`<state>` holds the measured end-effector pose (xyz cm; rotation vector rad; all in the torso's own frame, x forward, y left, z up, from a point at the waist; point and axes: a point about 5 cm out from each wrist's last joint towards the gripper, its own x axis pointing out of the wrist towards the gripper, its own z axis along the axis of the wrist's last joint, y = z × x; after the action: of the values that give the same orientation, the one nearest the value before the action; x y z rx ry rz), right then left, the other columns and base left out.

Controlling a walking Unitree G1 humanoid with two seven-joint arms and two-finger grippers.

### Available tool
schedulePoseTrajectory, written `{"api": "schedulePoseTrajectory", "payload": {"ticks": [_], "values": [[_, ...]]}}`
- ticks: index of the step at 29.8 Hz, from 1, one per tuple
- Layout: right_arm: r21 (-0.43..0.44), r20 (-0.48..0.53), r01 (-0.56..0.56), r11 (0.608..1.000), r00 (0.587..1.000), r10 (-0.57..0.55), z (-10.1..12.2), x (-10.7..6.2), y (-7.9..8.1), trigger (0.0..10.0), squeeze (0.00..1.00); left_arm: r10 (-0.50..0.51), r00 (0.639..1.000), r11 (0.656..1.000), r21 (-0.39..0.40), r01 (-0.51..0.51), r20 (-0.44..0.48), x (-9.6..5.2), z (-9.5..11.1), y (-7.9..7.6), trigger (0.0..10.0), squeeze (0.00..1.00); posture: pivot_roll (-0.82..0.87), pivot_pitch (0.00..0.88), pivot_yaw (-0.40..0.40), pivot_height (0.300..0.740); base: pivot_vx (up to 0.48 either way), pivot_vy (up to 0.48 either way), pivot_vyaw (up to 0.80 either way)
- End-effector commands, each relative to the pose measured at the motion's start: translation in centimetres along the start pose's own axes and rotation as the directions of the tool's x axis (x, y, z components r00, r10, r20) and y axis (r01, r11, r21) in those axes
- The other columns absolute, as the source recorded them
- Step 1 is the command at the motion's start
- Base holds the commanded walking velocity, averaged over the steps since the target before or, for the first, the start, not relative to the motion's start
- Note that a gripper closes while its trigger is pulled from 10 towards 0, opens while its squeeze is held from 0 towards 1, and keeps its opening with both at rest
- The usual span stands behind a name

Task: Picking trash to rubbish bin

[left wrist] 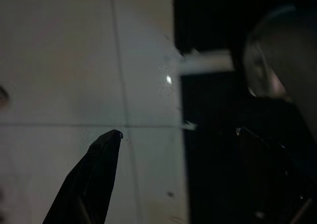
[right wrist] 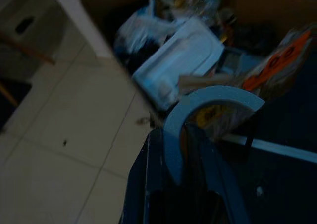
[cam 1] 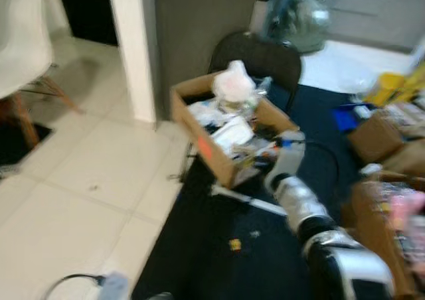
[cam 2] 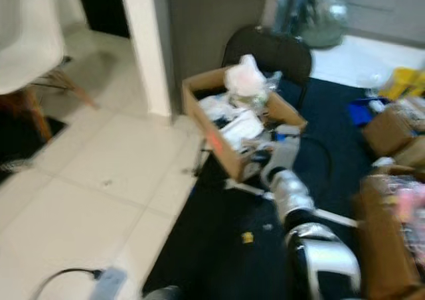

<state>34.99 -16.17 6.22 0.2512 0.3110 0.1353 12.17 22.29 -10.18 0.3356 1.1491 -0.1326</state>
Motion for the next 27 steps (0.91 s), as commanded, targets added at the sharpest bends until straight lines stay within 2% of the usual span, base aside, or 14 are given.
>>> {"api": "schedulePoseTrajectory", "payload": {"ticks": [1, 9, 12, 18, 21, 27], "values": [[0.009, 0.011, 0.028, 1.000, 1.000, -0.028, 0.0, -0.2, -0.6, 10.0, 0.00, -0.014, 1.000, 1.000, -0.004, 0.014, -0.022, -0.1, -0.8, -0.5, 10.0, 0.00, 0.10, 0.024, -0.004, 0.740, 0.349, 0.000, -0.41], [0.010, 0.023, 0.005, 1.000, 1.000, -0.005, 0.2, -0.1, -0.3, 10.0, 0.00, -0.016, 1.000, 1.000, -0.005, 0.016, -0.026, -0.1, -1.0, -0.6, 10.0, 0.00, 0.10, 0.024, -0.004, 0.740, 0.349, 0.000, -0.10], [-0.054, 0.012, -0.083, 0.995, 0.996, 0.084, -0.1, 0.0, 0.9, 10.0, 0.00, -0.016, 0.999, 1.000, -0.005, 0.016, -0.027, -0.1, -1.0, -0.6, 10.0, 0.00, 0.10, 0.024, -0.004, 0.740, 0.349, 0.000, 0.00], [-0.083, 0.006, -0.147, 0.986, 0.989, 0.148, -0.6, 0.1, 2.5, 10.0, 0.00, -0.016, 1.000, 1.000, -0.004, 0.016, -0.025, -0.1, -0.9, -0.6, 10.0, 0.00, 0.10, 0.024, -0.004, 0.740, 0.347, 0.000, 0.00], [-0.097, -0.003, -0.163, 0.982, 0.986, 0.164, -0.8, 0.2, 3.2, 10.0, 0.00, -0.017, 1.000, 1.000, -0.004, 0.017, -0.023, -0.1, -0.9, -0.7, 10.0, 0.00, 0.10, 0.024, -0.004, 0.740, 0.349, 0.000, 0.00], [-0.120, -0.015, -0.161, 0.980, 0.987, 0.160, -0.9, 0.4, 3.6, 10.0, 0.00, -0.017, 1.000, 1.000, -0.004, 0.017, -0.024, -0.1, -0.9, -0.7, 10.0, 0.00, 0.10, 0.024, -0.004, 0.740, 0.347, 0.000, 0.00]]}}
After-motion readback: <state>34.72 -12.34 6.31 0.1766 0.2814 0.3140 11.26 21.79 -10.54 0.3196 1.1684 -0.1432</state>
